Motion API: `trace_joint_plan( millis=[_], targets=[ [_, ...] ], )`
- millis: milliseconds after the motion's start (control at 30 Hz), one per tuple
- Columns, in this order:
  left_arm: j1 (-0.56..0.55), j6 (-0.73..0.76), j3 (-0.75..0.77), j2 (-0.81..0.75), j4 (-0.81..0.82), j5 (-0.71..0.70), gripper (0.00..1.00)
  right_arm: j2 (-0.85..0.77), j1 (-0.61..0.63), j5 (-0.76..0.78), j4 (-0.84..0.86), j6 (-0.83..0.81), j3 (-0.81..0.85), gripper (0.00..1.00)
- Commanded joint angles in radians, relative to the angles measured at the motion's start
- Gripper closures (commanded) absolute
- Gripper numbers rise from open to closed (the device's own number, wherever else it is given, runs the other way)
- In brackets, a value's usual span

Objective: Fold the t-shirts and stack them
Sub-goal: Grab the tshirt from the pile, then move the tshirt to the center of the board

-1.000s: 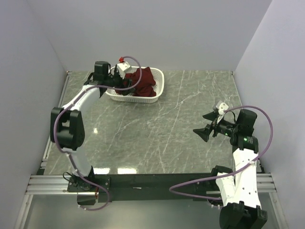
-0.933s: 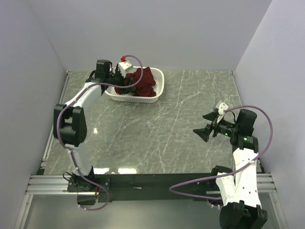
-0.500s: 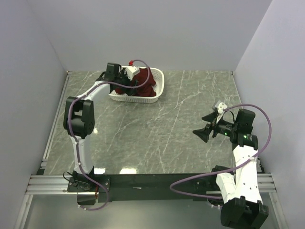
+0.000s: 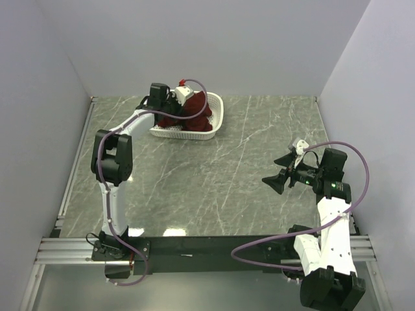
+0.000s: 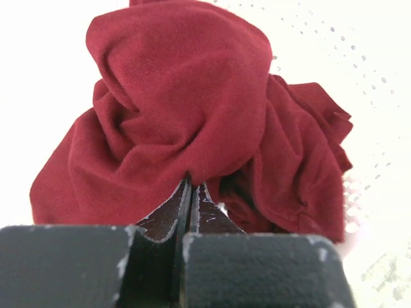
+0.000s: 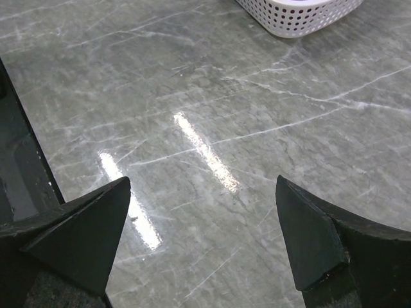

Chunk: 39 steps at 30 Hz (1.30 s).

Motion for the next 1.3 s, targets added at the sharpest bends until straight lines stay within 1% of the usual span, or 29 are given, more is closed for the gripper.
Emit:
trace_joint_plan(
  millis=[0,33,67,100,200,233,300,400,500,633,800,1000,1133,1267],
  targets=[
    [-0.013,-0.027,-0.036,-0.167,0.11,0.043,1.0,-0.004,-0.009,-0.03,-0.005,-0.013,0.029,0.0],
    [-0.014,-0.05,-0.064,-0.198,0.128,0.066,1.0,-0.004,-0.009,-0.031,-0.007,-0.013,0.031,0.0],
    [-0.014,-0.063,-0.069,-0.258,0.147,0.078,1.0,-0.003,-0.009,-0.034,-0.008,-0.013,0.032,0.0],
    [-0.016,-0.078,-0.07,-0.284,0.147,0.084,1.0,0.0,-0.009,-0.033,-0.01,-0.013,0.032,0.0],
    [-0.017,-0.171,-0.041,-0.367,0.193,0.09,0.99,0.007,-0.009,-0.034,-0.016,-0.017,0.035,0.0],
    [-0.017,-0.257,-0.012,-0.384,0.199,0.083,1.0,0.004,-0.009,-0.033,-0.013,-0.017,0.034,0.0],
    [-0.017,-0.342,0.029,-0.419,0.208,0.083,1.0,0.002,-0.009,-0.033,-0.01,-0.012,0.032,0.0],
    [-0.019,-0.527,0.118,-0.461,0.26,0.118,0.99,0.001,-0.009,-0.031,-0.007,-0.009,0.029,0.0],
    [-0.025,-0.619,0.157,-0.51,0.322,0.144,1.0,0.002,-0.01,-0.03,-0.005,-0.007,0.028,0.0],
    [-0.046,-0.708,0.218,-0.556,0.414,0.169,1.0,0.004,-0.01,-0.028,-0.001,-0.004,0.026,0.0],
    [-0.072,-0.826,0.321,-0.597,0.46,0.193,0.99,0.008,-0.012,-0.025,-0.005,-0.007,0.026,0.0],
    [-0.112,-0.915,0.468,-0.598,0.492,0.182,0.99,0.008,-0.01,-0.03,-0.004,-0.003,0.025,0.0],
    [-0.125,-0.985,0.497,-0.59,0.529,0.182,0.99,0.01,-0.012,-0.028,-0.005,-0.004,0.025,0.0],
    [-0.135,-1.032,0.455,-0.604,0.556,0.202,1.0,0.002,-0.014,-0.024,-0.005,-0.006,0.023,0.0]
  ],
)
